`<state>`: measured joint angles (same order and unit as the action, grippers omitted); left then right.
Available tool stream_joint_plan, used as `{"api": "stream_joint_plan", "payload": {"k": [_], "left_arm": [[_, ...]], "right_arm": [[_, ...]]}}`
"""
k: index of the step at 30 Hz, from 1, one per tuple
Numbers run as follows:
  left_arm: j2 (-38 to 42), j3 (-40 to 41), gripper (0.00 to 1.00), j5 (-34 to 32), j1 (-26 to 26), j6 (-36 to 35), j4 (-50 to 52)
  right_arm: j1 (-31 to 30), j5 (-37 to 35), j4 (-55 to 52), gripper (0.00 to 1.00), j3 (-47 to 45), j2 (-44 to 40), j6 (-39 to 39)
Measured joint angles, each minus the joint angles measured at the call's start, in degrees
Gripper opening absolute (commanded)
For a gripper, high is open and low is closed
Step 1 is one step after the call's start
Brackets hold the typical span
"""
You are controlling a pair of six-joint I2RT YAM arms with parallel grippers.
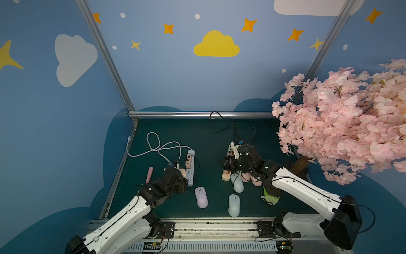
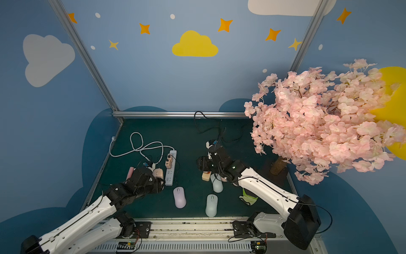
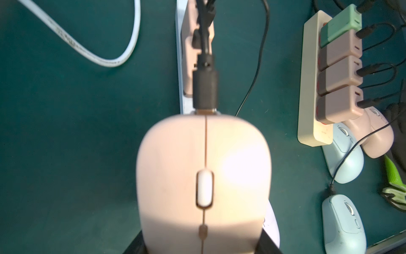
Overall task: Unplug the wireless mouse
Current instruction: Remove the power cord from the mouse.
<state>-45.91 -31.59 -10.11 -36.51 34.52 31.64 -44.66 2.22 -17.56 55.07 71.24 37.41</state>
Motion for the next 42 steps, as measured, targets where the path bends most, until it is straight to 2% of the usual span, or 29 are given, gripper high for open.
{"api": "stream_joint_plan", "payload": {"k": [4,8,13,17,26,33,38,42], "left_arm": [[0.2,0.7,0.03,-0.2,0.2,-4.3,-5.1],[3.7,5.2,0.03,1.0,0.5,-10.2,-13.7],[9.1,11.8,0.03,1.1,0.8,-17.4,-23.8],[11.3,14.2,0.03,1.2,1.6,-21.1,-28.5],[9.8,14.2,0.03,2.6,1.7,-23.0,-31.8],[9.6,14.2,0.03,3.1,1.7,-23.0,-31.8],[9.1,14.2,0.03,3.5,1.7,-23.0,-31.7],[8.8,14.2,0.03,4.0,1.7,-23.0,-31.7]], "right_arm": [[2.7,4.7,2.4,0.68,1.4,1.4,1.4],[4.1,8.5,4.8,0.68,5.9,5.1,1.8],[3.4,15.3,10.3,0.62,10.6,11.7,3.8],[0.9,19.1,13.0,0.62,12.4,16.7,5.0],[-4.9,22.8,15.3,0.57,18.3,21.8,1.8],[-5.9,24.2,16.0,0.47,23.0,26.0,0.7],[-6.2,24.5,15.8,0.36,24.8,28.2,0.7],[-6.4,24.8,15.2,0.31,25.5,28.7,0.7]]}}
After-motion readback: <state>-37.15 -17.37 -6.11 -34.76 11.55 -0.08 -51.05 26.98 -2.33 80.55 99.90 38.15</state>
